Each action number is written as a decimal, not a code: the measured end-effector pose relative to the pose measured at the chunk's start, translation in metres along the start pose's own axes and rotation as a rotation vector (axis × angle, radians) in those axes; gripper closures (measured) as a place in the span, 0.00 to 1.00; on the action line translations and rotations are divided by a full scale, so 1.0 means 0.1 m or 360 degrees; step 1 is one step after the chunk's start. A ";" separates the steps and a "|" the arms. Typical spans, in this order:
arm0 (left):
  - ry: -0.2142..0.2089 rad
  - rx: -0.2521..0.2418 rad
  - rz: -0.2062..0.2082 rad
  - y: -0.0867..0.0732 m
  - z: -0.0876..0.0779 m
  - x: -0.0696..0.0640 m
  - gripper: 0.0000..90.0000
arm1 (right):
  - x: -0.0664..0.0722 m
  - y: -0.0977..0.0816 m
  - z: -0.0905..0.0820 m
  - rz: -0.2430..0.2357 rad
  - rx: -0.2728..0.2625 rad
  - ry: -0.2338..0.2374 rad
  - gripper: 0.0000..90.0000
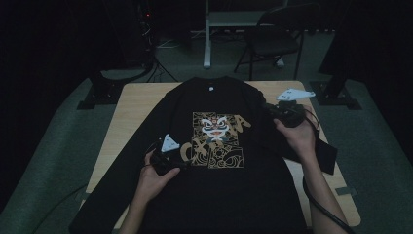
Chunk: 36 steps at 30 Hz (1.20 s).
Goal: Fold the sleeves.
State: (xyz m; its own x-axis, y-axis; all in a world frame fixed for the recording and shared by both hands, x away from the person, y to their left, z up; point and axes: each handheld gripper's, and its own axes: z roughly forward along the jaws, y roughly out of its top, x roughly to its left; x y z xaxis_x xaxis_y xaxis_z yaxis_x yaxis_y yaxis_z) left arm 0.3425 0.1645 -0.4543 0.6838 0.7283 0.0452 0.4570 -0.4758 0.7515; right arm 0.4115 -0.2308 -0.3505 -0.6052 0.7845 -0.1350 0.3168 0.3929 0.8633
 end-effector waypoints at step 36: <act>-0.0005 0.0001 -0.0006 0.00 0.00 0.00 0.24 | 0.76 0.01 1.55 -0.0076 0.0500 0.0280 0.97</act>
State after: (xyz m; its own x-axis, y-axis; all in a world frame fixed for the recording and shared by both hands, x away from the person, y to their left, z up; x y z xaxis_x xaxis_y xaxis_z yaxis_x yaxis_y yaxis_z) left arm 0.3427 0.1647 -0.4544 0.6838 0.7285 0.0407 0.4598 -0.4736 0.7512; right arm 0.4793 -0.0964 -0.4350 -0.7326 0.6778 -0.0618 0.4777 0.5768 0.6627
